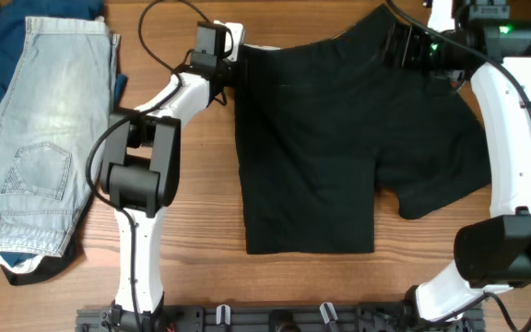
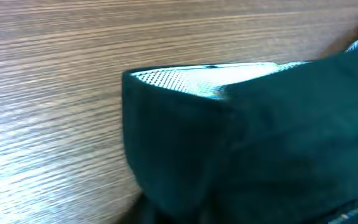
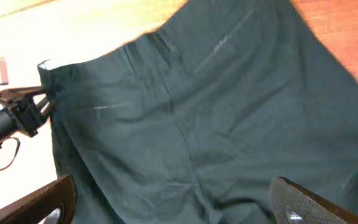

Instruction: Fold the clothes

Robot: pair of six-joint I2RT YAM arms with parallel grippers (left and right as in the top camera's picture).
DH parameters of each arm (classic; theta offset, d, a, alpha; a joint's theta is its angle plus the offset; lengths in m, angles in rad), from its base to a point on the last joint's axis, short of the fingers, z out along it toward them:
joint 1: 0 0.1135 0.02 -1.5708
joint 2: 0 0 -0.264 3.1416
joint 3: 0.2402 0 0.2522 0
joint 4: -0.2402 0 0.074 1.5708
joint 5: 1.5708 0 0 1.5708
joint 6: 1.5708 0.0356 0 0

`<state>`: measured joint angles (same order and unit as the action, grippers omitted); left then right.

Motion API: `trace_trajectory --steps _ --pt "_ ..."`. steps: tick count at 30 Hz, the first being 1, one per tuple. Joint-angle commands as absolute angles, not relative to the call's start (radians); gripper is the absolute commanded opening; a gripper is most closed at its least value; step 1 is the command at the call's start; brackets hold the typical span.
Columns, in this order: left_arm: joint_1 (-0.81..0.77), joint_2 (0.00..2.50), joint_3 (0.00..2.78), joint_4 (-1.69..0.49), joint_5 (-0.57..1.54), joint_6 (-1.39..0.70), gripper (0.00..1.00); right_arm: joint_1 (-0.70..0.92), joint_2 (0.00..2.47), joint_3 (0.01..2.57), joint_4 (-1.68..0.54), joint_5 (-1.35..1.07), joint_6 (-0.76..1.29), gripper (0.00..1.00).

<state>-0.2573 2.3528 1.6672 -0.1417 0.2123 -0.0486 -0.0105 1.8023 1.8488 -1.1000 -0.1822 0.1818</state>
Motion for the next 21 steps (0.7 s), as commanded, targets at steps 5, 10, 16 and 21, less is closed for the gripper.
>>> trace_trajectory --steps 5,10,16,21 --pt "-0.159 2.228 1.669 -0.474 0.056 -0.282 0.04 -0.012 1.788 1.837 -1.196 -0.154 0.276 0.99" --pt "-0.015 2.081 1.669 -0.965 0.043 -0.304 0.17 -0.011 1.792 1.693 -1.178 -0.153 0.321 1.0" --pt "0.012 2.082 1.664 -1.304 0.028 -0.345 0.47 -0.011 1.792 1.397 -1.089 -0.112 0.403 0.99" --pt "0.009 2.078 1.665 -1.291 0.013 -0.345 0.61 0.03 1.792 1.249 -1.082 -0.131 0.369 0.94"
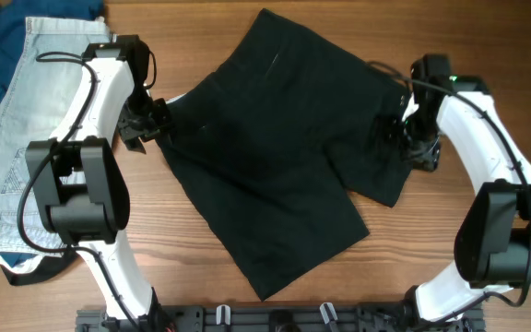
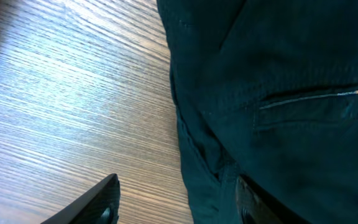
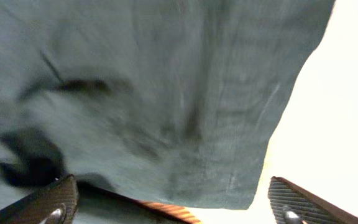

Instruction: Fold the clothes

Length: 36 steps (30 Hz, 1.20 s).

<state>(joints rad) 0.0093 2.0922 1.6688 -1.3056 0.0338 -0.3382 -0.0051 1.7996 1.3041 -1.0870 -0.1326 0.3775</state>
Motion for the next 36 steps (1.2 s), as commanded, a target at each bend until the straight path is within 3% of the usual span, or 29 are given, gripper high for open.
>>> trace_trajectory --steps 1,2,3,5,6,7,9,11,20,26,31,36 --pt "0.009 2.074 1.673 -1.288 0.013 -0.346 0.62 0.054 1.792 1.21 -1.068 -0.13 0.369 0.9" --pt "0.009 2.068 1.681 -1.288 0.013 -0.346 0.62 0.072 1.792 1.173 -1.045 -0.131 0.372 0.79" --pt "0.008 2.054 1.694 -1.288 0.013 -0.345 0.63 0.088 1.792 1.127 -1.021 -0.13 0.393 0.62" --pt "0.009 2.012 1.713 -1.279 0.013 -0.345 0.64 0.098 1.792 1.061 -0.984 -0.13 0.426 0.08" --pt "0.009 1.991 1.715 -1.267 0.013 -0.345 0.66 0.098 1.792 1.039 -0.967 -0.131 0.432 0.04" --pt "0.009 1.965 1.715 -1.248 0.014 -0.345 0.68 0.098 1.792 1.015 -0.948 -0.13 0.443 0.04" --pt "0.009 1.909 1.715 -1.211 0.029 -0.345 0.85 0.094 1.794 0.974 -0.871 -0.119 0.448 0.04" --pt "0.008 1.892 1.715 -1.2 0.036 -0.345 0.9 0.07 1.811 0.971 -0.83 -0.093 0.448 0.07" --pt "0.009 1.893 1.715 -1.125 0.078 -0.346 0.95 -0.168 2.027 1.14 -0.733 -0.081 0.395 0.06" --pt "0.007 1.893 1.714 -1.092 0.081 -0.349 0.95 -0.181 2.172 1.437 -0.68 -0.072 0.389 0.07" --pt "0.007 1.893 1.714 -1.073 0.104 -0.344 0.95 -0.181 2.224 1.674 -0.797 -0.075 0.339 0.08" --pt "0.023 1.89 1.715 -1.093 0.104 -0.272 0.95 -0.178 2.026 1.925 -1.101 -0.228 0.26 0.48"
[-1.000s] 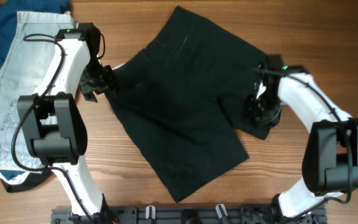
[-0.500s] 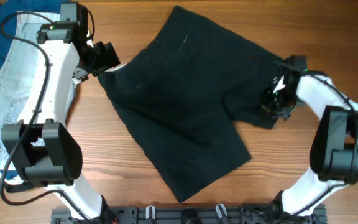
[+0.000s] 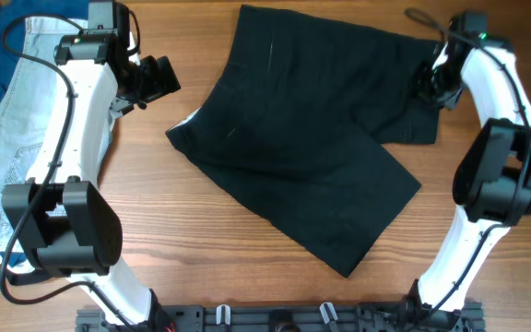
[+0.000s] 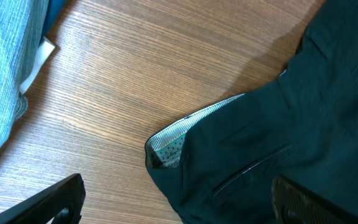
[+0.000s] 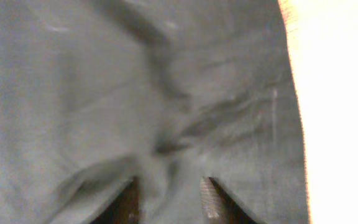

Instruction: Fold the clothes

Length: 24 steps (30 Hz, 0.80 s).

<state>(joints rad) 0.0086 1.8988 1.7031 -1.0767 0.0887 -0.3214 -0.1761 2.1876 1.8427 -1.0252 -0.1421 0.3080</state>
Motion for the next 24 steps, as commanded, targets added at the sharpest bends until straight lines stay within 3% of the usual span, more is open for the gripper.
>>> trace_trajectory --steps 1,4,9,16,21,24 --pt "0.025 1.887 1.715 -1.117 0.104 -0.253 0.95 -0.171 1.963 1.926 -1.148 -0.24 0.261 0.54" --pt "0.027 1.88 1.715 -1.19 0.121 -0.161 0.94 -0.122 1.802 1.926 -1.334 -0.238 0.262 0.65" --pt "0.027 1.881 1.687 -1.237 0.145 0.017 0.97 -0.027 1.654 1.872 -1.526 -0.234 0.29 0.66" --pt "0.016 1.914 1.481 -0.982 0.239 0.188 1.0 0.104 1.343 1.415 -1.443 -0.216 0.427 0.68" --pt "0.014 1.971 1.43 -0.909 0.246 0.176 0.99 0.216 1.299 1.235 -1.406 -0.135 0.554 0.71" --pt "0.007 2.031 1.43 -0.883 0.289 0.175 0.93 0.296 1.299 1.142 -1.361 -0.133 0.633 0.71"
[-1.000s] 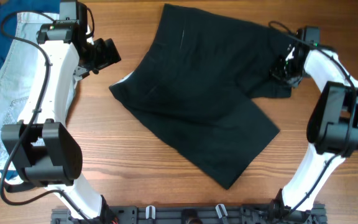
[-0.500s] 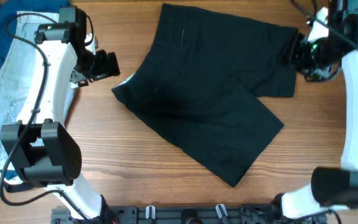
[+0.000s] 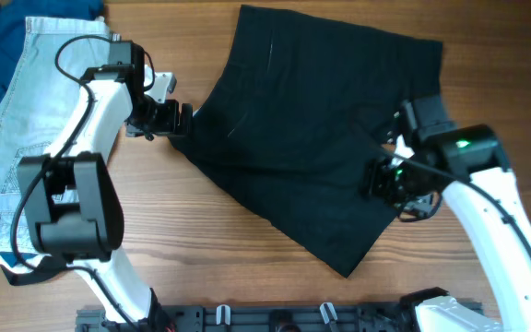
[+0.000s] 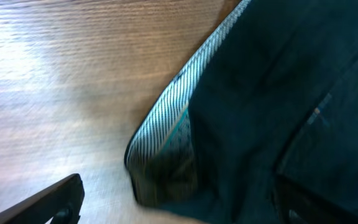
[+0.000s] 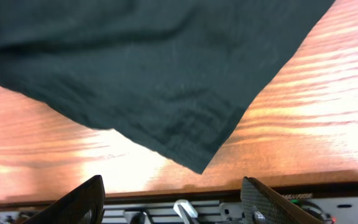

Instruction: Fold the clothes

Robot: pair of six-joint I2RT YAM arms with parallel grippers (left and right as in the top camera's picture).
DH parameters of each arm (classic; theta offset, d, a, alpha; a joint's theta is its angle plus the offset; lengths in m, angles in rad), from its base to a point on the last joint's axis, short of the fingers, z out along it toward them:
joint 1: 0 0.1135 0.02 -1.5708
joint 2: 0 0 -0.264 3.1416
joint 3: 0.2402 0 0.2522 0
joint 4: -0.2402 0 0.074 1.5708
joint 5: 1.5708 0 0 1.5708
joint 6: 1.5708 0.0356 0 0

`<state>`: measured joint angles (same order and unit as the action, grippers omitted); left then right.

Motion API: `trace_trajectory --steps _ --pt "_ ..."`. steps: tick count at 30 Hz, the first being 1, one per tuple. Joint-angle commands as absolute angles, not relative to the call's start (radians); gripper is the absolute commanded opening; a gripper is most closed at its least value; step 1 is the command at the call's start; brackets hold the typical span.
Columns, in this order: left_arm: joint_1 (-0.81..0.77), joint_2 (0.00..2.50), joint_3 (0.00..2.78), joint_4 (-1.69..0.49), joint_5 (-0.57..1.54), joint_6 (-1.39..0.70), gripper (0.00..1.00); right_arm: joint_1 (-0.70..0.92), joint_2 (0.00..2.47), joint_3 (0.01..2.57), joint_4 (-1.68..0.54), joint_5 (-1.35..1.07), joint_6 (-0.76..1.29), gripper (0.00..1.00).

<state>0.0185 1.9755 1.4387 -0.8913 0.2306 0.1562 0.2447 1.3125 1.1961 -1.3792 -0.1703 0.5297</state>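
Black shorts [image 3: 302, 138] lie spread at a slant across the wooden table, one leg reaching the back right, the other pointing at the front edge. My left gripper [image 3: 175, 120] is down at the shorts' left waistband corner; in its wrist view the striped lining [image 4: 166, 130] sits between the open fingers [image 4: 61, 199]. My right gripper [image 3: 383, 180] hovers open over the right edge of the front leg. Its wrist view shows that leg's hem corner [image 5: 191, 149] ahead of the fingertips [image 5: 82, 202], nothing between them.
Folded light-blue jeans [image 3: 40, 129] lie along the left side, with a darker blue garment at the back left corner and a dark item [image 3: 26, 267] poking out beneath them. A black rail [image 3: 275, 318] runs along the front edge of the table [image 3: 201, 258].
My left gripper has come from above the bare wood near the jeans down to the waistband corner, still open. My right gripper has left the back right leg, opened, and stands over the front leg.
The shorts first lay square with both grippers at the waistband along the back. Then they lay turned diagonally, a gripper at each side. Then they lay spread further, left gripper clear and open, right pinching the back right leg. Now both grippers are open at new spots.
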Motion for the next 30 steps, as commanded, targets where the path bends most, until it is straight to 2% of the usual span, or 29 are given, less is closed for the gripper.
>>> trace_trajectory --steps 1,3,4,5,6,11,20,22,23,24,25,30 --pt "0.001 2.048 1.429 -0.887 0.317 0.175 0.83 0.327 1.299 1.101 -1.35 -0.134 0.677 0.7" --pt "-0.012 2.057 1.427 -0.893 0.329 0.148 0.51 0.369 1.299 1.043 -1.343 -0.134 0.739 0.71" --pt "-0.019 2.057 1.427 -0.894 0.329 0.12 0.28 0.386 1.299 1.02 -1.339 -0.135 0.76 0.71" --pt "-0.025 2.057 1.427 -0.896 0.329 0.087 0.12 0.414 1.299 0.986 -1.33 -0.145 0.786 0.71" --pt "-0.029 2.057 1.427 -0.902 0.329 0.043 0.04 0.446 1.299 0.946 -1.312 -0.169 0.815 0.71" --pt "-0.034 2.057 1.427 -0.94 0.329 -0.039 0.04 0.557 1.299 0.775 -1.183 -0.18 0.955 0.73" --pt "-0.034 2.057 1.427 -0.967 0.329 -0.039 0.04 0.558 1.301 0.592 -0.973 -0.1 1.065 0.77" --pt "-0.034 2.057 1.427 -0.971 0.329 -0.039 0.04 0.558 1.303 0.59 -0.93 -0.105 1.064 0.68" --pt "-0.033 2.057 1.427 -0.971 0.329 -0.039 0.04 0.558 1.303 0.591 -0.915 -0.105 1.052 0.5" --pt "-0.033 2.057 1.427 -0.972 0.329 -0.039 0.04 0.558 1.303 0.591 -0.91 -0.105 1.048 0.2" --pt "-0.032 2.053 1.427 -0.975 0.329 -0.04 0.04 0.558 1.302 0.591 -0.913 -0.104 1.047 0.04" --pt "-0.007 1.956 1.427 -1.008 0.345 -0.096 0.04 0.492 1.256 0.682 -0.983 -0.093 0.947 0.04"
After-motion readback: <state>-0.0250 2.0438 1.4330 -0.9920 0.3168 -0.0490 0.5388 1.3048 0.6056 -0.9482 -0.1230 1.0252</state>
